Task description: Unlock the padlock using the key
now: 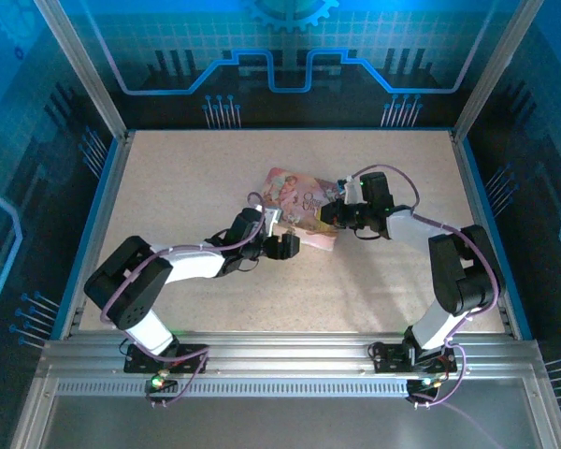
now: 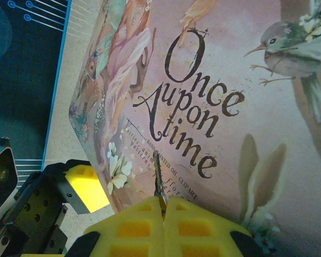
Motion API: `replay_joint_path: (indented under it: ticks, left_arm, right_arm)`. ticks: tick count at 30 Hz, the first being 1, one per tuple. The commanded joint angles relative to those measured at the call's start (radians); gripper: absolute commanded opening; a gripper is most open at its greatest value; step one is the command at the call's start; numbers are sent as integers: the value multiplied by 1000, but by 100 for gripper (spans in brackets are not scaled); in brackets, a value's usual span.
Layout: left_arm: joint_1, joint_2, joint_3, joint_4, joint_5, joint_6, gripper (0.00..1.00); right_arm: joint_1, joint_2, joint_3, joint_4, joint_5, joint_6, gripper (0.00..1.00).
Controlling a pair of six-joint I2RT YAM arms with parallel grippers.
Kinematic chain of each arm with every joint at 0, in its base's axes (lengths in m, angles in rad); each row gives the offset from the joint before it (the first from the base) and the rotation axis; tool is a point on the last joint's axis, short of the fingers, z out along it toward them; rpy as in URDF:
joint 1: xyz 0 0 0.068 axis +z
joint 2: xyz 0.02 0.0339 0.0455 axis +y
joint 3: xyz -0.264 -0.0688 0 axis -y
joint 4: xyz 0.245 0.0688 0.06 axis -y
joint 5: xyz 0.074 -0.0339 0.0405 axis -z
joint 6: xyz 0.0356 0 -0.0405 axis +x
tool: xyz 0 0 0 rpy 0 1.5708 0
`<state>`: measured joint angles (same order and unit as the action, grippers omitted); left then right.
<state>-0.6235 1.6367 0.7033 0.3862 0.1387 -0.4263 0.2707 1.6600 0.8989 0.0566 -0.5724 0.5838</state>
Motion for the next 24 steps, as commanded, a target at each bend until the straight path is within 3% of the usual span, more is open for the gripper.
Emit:
replay_joint_path:
  ticks: [1, 24]
  left_arm:
    - [4, 29, -12, 74, -12, 50, 74]
    - [7, 161, 16, 201, -25, 16, 61]
  right_arm:
    - [25, 38, -10, -102, 75, -26, 0]
    - [43, 28, 5, -152, 95, -53, 0]
